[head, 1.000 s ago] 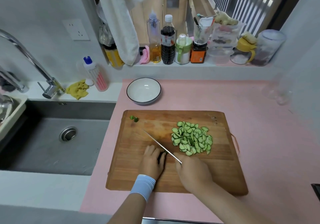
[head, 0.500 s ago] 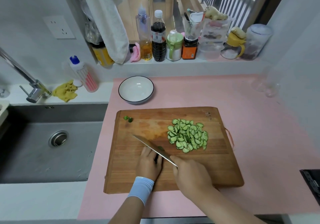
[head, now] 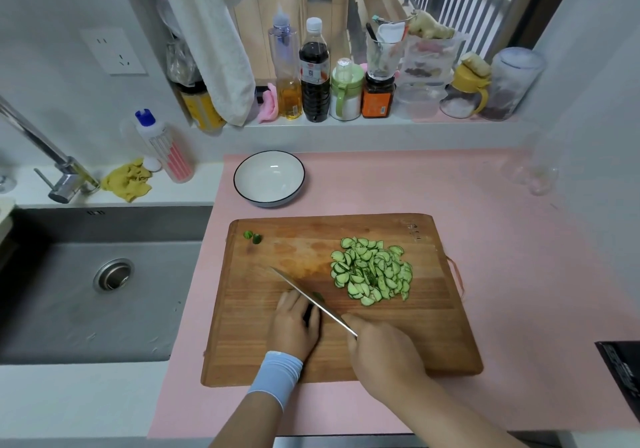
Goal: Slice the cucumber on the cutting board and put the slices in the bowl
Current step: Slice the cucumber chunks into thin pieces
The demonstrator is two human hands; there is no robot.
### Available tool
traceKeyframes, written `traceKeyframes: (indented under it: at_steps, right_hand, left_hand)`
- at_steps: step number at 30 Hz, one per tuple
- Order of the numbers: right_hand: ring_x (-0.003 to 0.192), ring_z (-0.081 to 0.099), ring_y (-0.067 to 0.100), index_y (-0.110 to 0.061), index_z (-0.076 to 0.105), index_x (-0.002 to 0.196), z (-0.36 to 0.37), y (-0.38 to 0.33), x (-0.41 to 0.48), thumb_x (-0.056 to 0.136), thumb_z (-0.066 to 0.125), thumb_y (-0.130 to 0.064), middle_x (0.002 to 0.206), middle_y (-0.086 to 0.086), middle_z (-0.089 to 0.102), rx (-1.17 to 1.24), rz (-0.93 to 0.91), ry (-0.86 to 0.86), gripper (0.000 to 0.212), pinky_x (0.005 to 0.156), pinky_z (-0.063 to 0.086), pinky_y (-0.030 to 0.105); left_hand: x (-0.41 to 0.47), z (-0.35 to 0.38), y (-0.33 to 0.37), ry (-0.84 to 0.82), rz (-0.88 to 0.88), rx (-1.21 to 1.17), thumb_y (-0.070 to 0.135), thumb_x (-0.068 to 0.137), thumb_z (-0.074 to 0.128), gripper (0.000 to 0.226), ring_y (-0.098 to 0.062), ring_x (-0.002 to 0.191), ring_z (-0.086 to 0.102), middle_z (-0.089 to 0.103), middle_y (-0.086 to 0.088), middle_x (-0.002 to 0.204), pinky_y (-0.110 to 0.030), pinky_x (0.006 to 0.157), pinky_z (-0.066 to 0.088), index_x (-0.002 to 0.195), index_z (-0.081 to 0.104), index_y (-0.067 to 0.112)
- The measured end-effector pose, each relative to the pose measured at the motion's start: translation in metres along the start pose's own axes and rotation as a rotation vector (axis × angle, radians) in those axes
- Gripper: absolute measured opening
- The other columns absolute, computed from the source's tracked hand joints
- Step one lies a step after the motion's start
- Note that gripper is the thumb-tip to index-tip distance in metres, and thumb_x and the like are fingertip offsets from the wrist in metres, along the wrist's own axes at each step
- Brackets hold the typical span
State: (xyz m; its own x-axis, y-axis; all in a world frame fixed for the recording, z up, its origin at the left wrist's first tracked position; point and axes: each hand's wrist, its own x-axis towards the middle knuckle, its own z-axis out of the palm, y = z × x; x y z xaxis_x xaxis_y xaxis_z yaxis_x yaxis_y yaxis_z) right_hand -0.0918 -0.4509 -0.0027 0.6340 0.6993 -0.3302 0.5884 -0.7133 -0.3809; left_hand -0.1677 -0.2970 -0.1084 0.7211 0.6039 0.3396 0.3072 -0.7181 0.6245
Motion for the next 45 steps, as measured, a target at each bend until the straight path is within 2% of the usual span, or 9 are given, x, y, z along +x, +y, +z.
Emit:
traceKeyframes:
  at_steps: [5,9,14,20,25,33,38,40,45]
  right_hand:
    - [0.108,0.064,0.024,-0.040,0.044,0.147,0.005,0.002,0.009,0.101,0.040,-0.036,0.117,-0.002,0.070,0.036,0.026,-0.041,0.046,0.086,0.050,0.033]
    - [0.107,0.064,0.023,-0.041,0.047,0.145,0.009,-0.002,0.023,0.101,0.039,-0.036,0.115,-0.002,0.071,0.069,0.053,-0.058,0.044,0.082,0.048,0.030]
    - [0.103,0.065,0.024,-0.043,0.050,0.140,0.011,-0.006,0.029,0.101,0.038,-0.037,0.109,-0.002,0.071,0.071,0.039,-0.034,0.041,0.079,0.049,0.031]
    - [0.107,0.064,0.026,-0.039,0.039,0.150,0.010,-0.010,0.015,0.104,0.038,-0.034,0.117,0.001,0.070,-0.015,0.018,-0.032,0.047,0.084,0.049,0.034]
    - [0.104,0.066,0.025,-0.039,0.036,0.152,0.007,-0.007,-0.002,0.105,0.036,-0.035,0.114,0.000,0.071,-0.044,-0.010,-0.015,0.047,0.081,0.049,0.036]
    - [0.102,0.065,0.022,-0.042,0.041,0.149,0.008,0.006,-0.009,0.104,0.037,-0.038,0.110,-0.003,0.072,-0.006,0.005,-0.014,0.045,0.081,0.048,0.033]
    - [0.100,0.067,0.021,-0.039,0.046,0.146,0.009,0.002,0.008,0.102,0.040,-0.035,0.110,-0.003,0.073,0.064,0.018,-0.034,0.045,0.081,0.050,0.031]
    - [0.104,0.066,0.022,-0.037,0.047,0.146,0.009,-0.003,0.017,0.102,0.040,-0.033,0.115,-0.001,0.071,0.065,0.022,-0.042,0.045,0.083,0.050,0.031]
    - [0.103,0.065,0.027,-0.038,0.048,0.145,0.013,-0.012,0.024,0.102,0.039,-0.033,0.111,0.002,0.071,0.040,0.008,-0.041,0.044,0.081,0.049,0.033]
  left_hand:
    - [0.000,0.002,-0.002,0.010,-0.006,0.029,0.008,0.083,0.064,0.003,-0.018,0.081,0.050,0.062,-0.002,0.084,-0.023,0.081,0.045,0.083,0.067,0.007]
    - [-0.001,0.000,-0.001,0.025,-0.014,0.027,0.018,0.086,0.056,0.015,-0.018,0.079,0.048,0.056,-0.001,0.078,-0.017,0.080,0.039,0.077,0.063,0.009]
    - [-0.001,0.000,-0.001,0.023,-0.013,0.014,0.005,0.081,0.066,0.004,-0.017,0.080,0.050,0.057,-0.001,0.080,-0.012,0.082,0.036,0.079,0.066,0.008]
    - [-0.002,-0.001,-0.002,0.002,-0.011,0.014,-0.004,0.073,0.073,0.019,-0.019,0.082,0.052,0.063,-0.002,0.086,-0.016,0.082,0.042,0.088,0.070,0.008]
    - [-0.001,-0.004,0.002,0.001,-0.027,-0.021,-0.006,0.070,0.073,0.026,-0.019,0.096,0.057,0.068,-0.004,0.096,-0.006,0.094,0.035,0.092,0.073,0.008]
    - [-0.002,-0.003,0.001,0.012,-0.019,-0.012,-0.002,0.074,0.074,0.024,-0.018,0.089,0.055,0.067,-0.002,0.094,-0.013,0.088,0.040,0.095,0.072,0.009]
    - [-0.002,-0.002,-0.001,0.030,-0.026,0.010,0.009,0.082,0.062,0.006,-0.017,0.082,0.051,0.061,0.001,0.082,-0.023,0.082,0.046,0.082,0.068,0.010]
    - [-0.002,-0.002,0.000,0.039,-0.023,0.006,0.013,0.083,0.059,0.010,-0.017,0.080,0.051,0.060,0.000,0.080,-0.021,0.082,0.045,0.078,0.066,0.010]
    - [-0.002,0.000,-0.002,0.019,-0.050,0.001,-0.002,0.074,0.074,0.014,-0.017,0.081,0.051,0.062,-0.001,0.081,-0.016,0.081,0.042,0.080,0.068,0.009]
